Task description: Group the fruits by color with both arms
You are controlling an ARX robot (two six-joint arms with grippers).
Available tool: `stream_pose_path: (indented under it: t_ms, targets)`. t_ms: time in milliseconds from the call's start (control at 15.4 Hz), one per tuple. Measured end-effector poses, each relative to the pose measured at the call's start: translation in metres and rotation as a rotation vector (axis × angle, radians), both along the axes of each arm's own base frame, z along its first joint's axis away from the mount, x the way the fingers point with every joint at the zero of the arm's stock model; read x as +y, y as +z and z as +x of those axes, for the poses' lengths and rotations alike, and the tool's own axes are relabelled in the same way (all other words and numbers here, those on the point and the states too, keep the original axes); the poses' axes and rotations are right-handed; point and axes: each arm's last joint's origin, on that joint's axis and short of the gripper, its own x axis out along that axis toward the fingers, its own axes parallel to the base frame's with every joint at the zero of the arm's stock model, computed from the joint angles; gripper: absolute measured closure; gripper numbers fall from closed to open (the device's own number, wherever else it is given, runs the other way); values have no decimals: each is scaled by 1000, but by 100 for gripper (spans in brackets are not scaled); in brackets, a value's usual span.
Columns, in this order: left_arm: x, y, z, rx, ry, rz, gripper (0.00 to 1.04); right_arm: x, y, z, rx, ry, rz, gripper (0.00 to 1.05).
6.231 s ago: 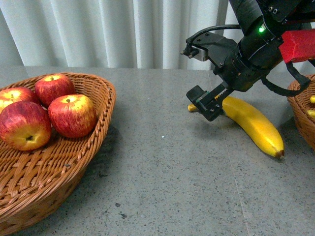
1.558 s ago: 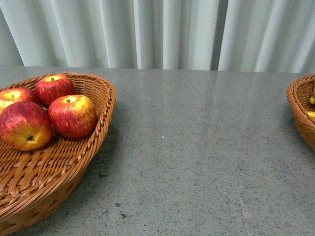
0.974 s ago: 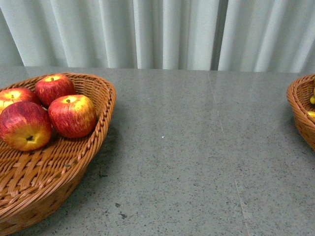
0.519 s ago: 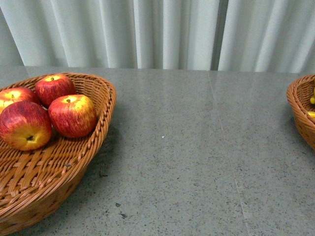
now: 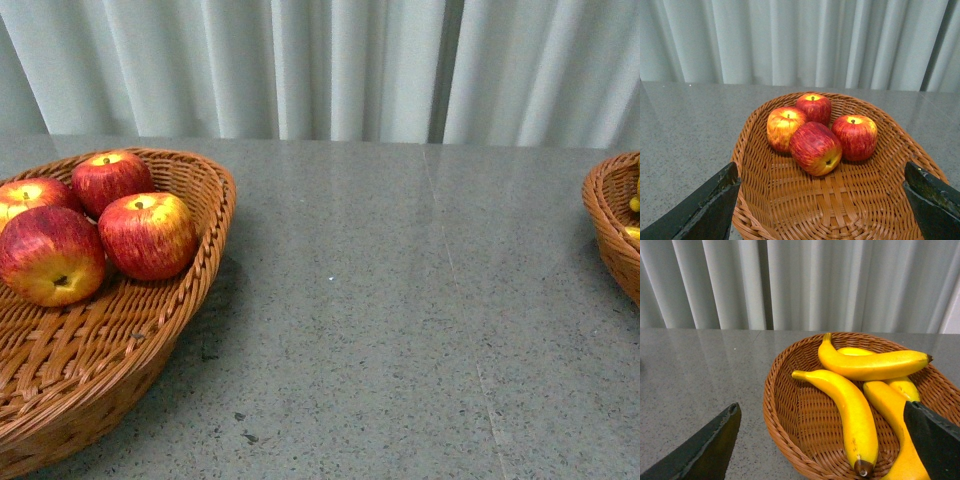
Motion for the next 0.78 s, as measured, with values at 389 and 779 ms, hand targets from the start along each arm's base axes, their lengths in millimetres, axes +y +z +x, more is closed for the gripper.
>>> stream_pose_path:
  t_ms: [389, 779]
  targets:
    - [0, 0, 0, 0, 0, 0, 7, 0, 0, 0, 0, 0, 0, 7]
    - [0, 0, 0, 0, 0, 0, 7, 0, 0, 0, 0, 0, 0, 7]
